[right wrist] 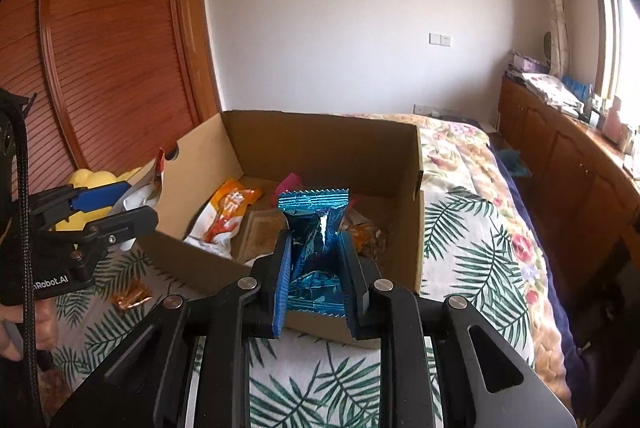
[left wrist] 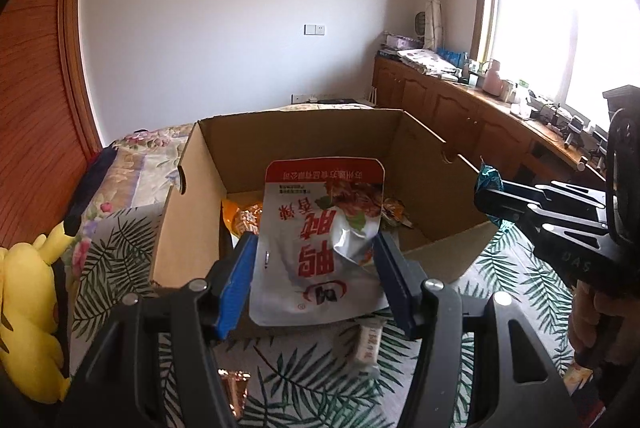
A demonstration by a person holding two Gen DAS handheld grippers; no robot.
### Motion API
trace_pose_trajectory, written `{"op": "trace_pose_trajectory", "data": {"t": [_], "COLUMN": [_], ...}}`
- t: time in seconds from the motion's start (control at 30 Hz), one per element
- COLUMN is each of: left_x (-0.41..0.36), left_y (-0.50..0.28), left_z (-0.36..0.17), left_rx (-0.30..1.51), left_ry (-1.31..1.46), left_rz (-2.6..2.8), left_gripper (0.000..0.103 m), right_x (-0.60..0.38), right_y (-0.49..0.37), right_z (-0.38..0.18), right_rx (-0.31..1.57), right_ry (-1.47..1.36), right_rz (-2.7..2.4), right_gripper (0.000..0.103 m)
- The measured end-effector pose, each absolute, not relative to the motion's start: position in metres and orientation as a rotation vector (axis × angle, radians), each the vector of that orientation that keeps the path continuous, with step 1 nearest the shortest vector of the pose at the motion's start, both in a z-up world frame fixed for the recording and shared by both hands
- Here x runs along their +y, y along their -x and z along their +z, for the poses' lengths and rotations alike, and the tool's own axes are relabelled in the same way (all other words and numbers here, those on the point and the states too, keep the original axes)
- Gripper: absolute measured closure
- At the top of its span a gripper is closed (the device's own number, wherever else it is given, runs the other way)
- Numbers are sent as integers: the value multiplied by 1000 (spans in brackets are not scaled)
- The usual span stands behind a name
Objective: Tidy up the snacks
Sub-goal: 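Lift the candy and pouch with both tools over the cardboard box, then open both tools to drop the candy and pouch into the box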
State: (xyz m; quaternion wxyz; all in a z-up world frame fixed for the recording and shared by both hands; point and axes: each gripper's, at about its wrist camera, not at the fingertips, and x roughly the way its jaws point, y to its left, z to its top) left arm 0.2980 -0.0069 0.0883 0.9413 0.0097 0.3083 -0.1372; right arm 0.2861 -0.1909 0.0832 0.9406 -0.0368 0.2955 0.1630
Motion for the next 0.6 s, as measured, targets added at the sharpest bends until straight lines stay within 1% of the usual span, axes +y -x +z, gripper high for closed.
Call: {"op": "trace_pose_trajectory", "data": {"t": [0.6], "left_x": [0], "left_y": [-335], "left_z": [70], "left_rx": [677], "left_ry": [29], "left_rz": [-222], "left_gripper": [43], "right_x": [-184], "right_y": [-321], "right_z": [66], "right_rx": [667], "right_ry": [49], "right_rz": [309], "right_gripper": [82]}}
